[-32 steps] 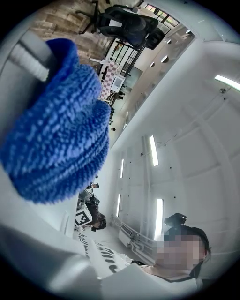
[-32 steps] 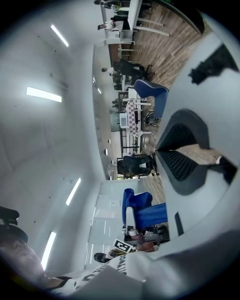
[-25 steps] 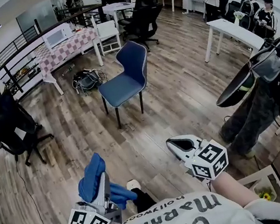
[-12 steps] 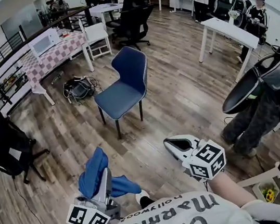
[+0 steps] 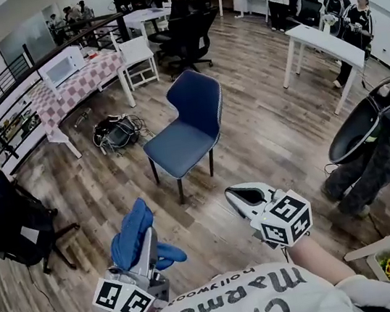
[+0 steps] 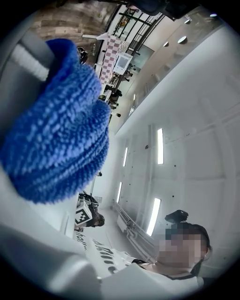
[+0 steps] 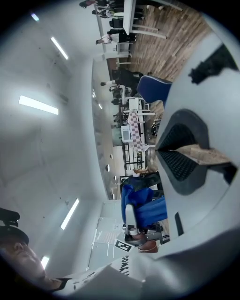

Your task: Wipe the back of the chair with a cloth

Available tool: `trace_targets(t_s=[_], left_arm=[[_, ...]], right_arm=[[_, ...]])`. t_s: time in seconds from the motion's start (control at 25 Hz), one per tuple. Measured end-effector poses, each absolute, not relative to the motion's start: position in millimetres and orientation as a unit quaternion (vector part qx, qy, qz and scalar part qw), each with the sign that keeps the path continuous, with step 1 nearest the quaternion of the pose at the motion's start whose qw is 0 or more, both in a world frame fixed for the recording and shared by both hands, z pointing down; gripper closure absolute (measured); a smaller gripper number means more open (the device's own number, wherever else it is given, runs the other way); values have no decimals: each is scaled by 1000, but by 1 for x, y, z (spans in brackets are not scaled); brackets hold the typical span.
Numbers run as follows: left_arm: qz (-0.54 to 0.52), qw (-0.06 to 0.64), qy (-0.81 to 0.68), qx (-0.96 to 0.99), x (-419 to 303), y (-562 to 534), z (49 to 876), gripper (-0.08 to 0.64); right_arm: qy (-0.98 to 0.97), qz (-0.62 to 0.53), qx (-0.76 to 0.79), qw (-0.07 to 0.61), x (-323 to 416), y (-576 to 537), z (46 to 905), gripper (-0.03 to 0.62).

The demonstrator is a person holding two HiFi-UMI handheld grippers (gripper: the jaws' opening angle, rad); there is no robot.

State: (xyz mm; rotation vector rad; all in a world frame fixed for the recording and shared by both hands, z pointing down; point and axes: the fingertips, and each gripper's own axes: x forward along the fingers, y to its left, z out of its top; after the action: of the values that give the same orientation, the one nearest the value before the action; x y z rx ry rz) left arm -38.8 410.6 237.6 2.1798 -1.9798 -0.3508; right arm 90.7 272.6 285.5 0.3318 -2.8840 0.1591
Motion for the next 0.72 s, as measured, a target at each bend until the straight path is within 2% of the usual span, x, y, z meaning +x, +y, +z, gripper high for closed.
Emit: trace_targets(t_s=[0.44, 0.72], left_arm=[[-164, 104, -651, 734, -91, 394, 236, 534], [-131, 90, -648, 744, -98, 387, 241, 535]], right_arm=[[-983, 88, 118, 109, 41, 247, 286, 580], [-985, 59, 93, 133, 13, 254, 290, 580]])
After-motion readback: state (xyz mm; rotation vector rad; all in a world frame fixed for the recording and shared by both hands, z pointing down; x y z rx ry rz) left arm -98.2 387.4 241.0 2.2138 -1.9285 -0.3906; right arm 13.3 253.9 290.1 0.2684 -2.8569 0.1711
